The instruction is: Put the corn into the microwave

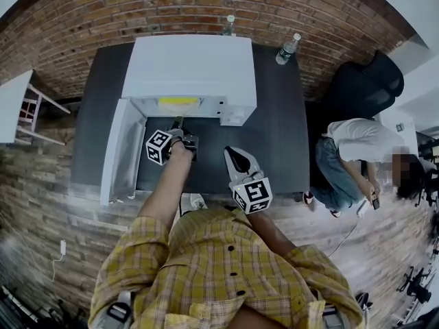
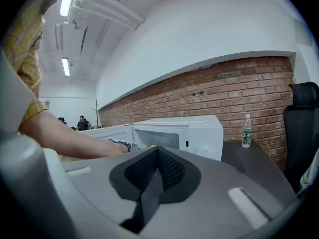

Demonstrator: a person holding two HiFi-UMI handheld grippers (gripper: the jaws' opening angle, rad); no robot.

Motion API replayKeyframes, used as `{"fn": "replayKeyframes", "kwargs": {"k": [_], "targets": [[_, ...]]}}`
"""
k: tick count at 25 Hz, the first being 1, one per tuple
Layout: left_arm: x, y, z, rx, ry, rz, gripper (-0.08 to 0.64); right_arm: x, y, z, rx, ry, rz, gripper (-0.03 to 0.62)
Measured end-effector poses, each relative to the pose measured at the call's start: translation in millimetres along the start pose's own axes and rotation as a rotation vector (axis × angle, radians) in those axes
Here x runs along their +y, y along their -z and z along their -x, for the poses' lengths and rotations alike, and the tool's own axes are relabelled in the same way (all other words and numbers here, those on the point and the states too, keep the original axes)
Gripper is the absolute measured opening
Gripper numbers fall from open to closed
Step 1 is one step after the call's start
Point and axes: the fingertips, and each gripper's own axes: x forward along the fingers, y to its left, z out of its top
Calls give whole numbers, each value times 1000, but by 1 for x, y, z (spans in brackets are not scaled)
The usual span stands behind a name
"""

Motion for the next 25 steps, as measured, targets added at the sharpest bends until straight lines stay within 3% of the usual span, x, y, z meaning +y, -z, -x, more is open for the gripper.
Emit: {"fn": "replayKeyframes", "kwargs": {"k": [4, 10, 19, 25], "targets": [[-9, 11, 19, 4, 42, -17, 2, 1, -2, 12, -10, -10, -1, 5], [-19, 35, 55, 31, 112, -39, 2, 11, -1, 27, -21, -40, -1, 5], [-49, 66, 108, 83, 202, -163, 0, 22, -7, 46, -49, -56, 6, 5], [-63, 81, 142, 109, 242, -298, -3, 32, -15, 57, -73, -75, -1, 5]]}}
